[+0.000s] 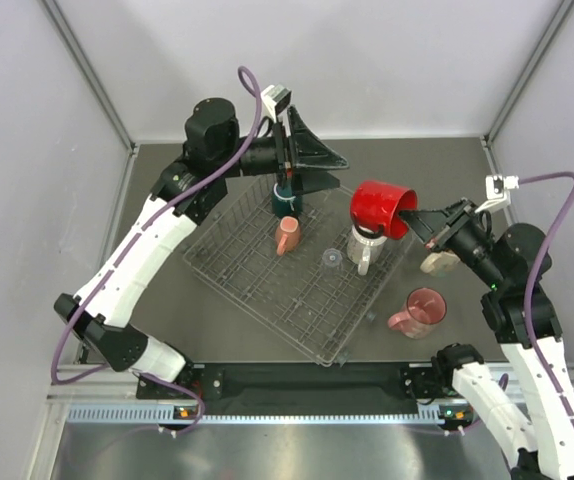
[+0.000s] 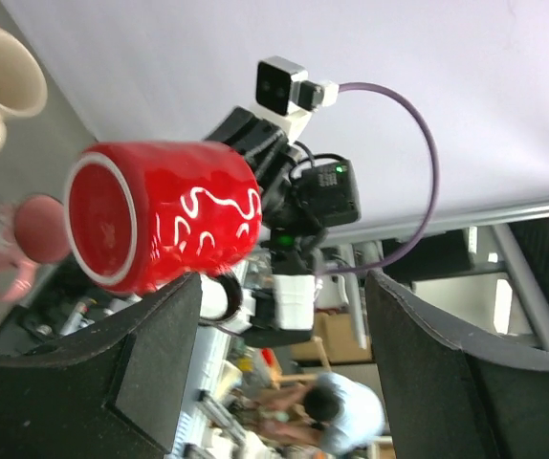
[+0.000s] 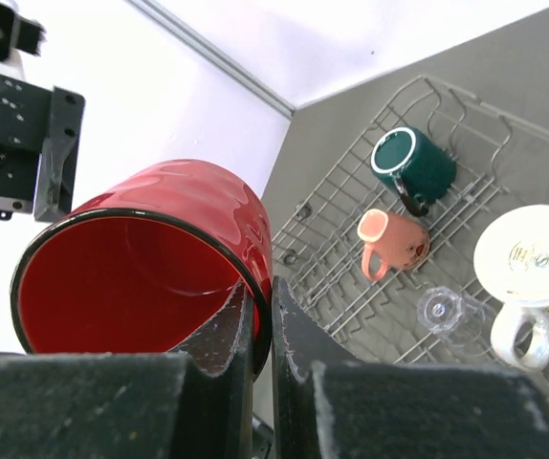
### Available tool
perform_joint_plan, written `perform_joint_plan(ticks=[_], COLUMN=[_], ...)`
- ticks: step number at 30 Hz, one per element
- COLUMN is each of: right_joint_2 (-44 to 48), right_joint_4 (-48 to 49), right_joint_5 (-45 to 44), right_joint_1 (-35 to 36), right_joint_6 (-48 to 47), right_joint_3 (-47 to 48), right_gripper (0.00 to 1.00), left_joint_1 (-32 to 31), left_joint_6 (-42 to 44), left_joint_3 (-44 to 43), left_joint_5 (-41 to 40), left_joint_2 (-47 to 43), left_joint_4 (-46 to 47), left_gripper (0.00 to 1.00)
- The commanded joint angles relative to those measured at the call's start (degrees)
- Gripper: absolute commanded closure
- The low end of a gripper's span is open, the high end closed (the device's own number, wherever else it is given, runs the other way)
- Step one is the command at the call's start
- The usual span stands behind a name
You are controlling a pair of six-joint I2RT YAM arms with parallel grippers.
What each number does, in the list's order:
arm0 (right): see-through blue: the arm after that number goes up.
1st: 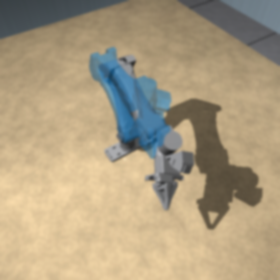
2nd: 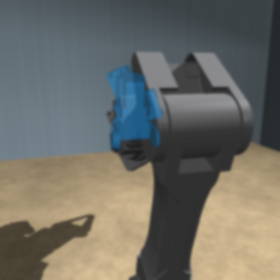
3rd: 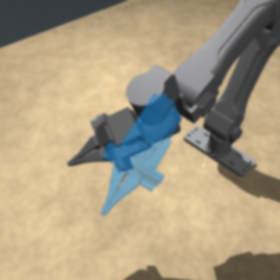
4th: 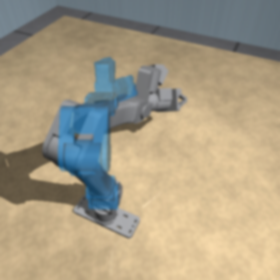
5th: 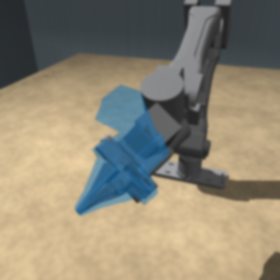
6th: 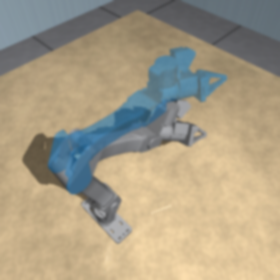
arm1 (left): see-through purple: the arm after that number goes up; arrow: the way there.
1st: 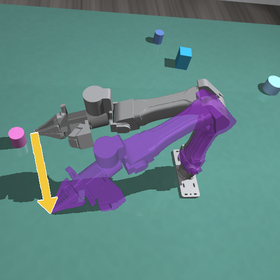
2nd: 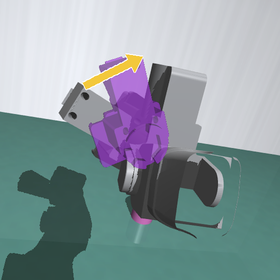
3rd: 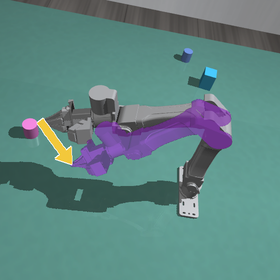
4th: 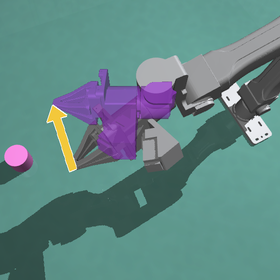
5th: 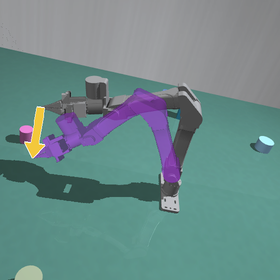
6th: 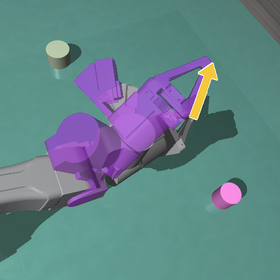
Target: Load the cups into the dish rack
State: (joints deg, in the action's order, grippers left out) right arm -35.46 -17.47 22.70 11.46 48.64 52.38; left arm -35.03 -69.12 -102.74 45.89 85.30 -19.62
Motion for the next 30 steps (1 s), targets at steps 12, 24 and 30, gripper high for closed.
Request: perform_joint_plan(ticks=[12, 24, 30], right_joint_2=[4.5, 4.9, 4.4], right_joint_4=[29.6, 36.6, 37.9], right_joint_5=[-7.9, -5.0, -5.4], right_joint_1=[0.0, 0.1, 0.1], right_joint_6=[-7.4, -1.1, 0.8], right_joint_3=[-2.7, -6.2, -7.0], right_gripper=[1.0, 1.0, 1.0], left_joint_1=[-1.2, -8.6, -10.1], left_joint_6=[-28.9, -33.5, -32.9], left_joint_3=[15.8, 16.1, 15.2], left_joint_5=[3.9, 0.6, 0.5], left_joint_2=[-8.0, -4.4, -2.2], left_joint_4=[19.2, 26.8, 27.0], left_gripper=[0.27, 0.29, 0.32])
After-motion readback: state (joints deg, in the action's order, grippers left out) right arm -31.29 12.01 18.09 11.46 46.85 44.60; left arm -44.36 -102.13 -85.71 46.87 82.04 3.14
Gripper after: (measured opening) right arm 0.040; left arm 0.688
